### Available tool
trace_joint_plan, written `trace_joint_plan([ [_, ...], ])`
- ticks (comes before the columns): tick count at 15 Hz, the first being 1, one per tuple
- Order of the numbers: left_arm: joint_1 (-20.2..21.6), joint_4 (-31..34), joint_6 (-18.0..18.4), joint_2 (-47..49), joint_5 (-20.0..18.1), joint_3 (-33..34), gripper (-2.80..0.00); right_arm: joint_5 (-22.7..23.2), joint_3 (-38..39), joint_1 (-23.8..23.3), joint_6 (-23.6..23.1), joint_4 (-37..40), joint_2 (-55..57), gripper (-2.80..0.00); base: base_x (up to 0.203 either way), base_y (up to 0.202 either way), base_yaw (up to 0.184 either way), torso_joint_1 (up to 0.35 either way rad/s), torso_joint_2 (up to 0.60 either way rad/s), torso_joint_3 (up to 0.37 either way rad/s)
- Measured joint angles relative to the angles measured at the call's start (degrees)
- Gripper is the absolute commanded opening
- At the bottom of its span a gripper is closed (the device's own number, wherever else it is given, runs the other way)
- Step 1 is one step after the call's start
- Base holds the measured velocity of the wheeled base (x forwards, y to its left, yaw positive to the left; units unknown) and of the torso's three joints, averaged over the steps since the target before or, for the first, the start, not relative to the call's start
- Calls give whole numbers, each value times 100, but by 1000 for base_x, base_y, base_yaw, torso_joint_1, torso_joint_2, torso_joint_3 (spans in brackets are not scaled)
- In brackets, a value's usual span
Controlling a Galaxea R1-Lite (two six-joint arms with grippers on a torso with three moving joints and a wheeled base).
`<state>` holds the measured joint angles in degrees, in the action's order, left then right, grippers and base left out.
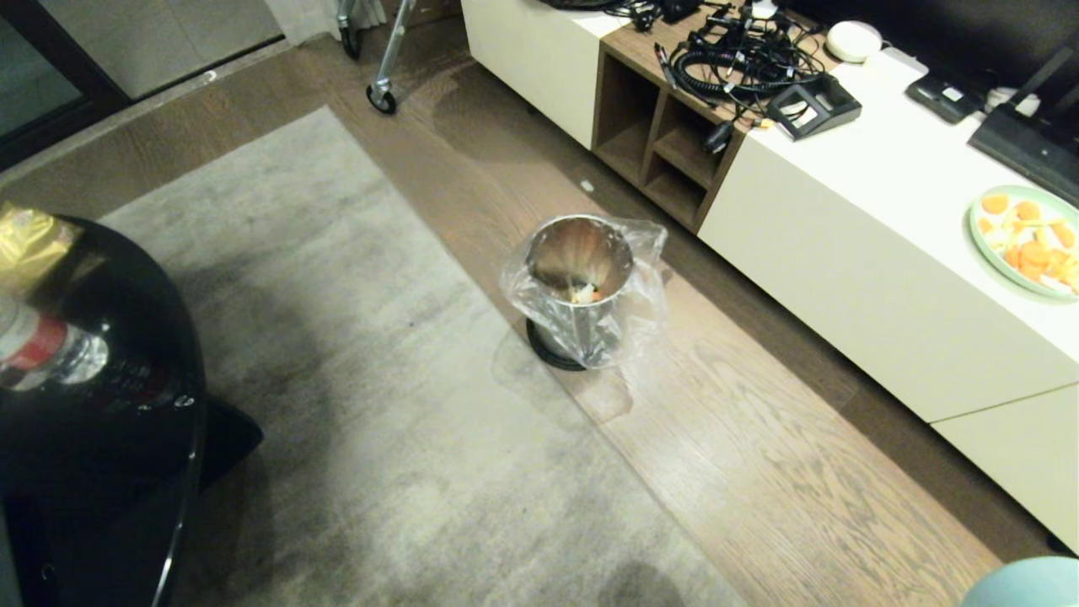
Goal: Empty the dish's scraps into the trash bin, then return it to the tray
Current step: Put the bowl back to the table
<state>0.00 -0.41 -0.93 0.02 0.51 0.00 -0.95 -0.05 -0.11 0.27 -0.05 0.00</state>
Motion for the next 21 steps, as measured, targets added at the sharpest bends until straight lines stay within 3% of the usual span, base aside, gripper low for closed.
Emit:
trace_joint_plan([
  [21,0,0,30,0,-5,0,-280,-2,0,-2,-1,0,0,-280,0,0,0,1,4,203],
])
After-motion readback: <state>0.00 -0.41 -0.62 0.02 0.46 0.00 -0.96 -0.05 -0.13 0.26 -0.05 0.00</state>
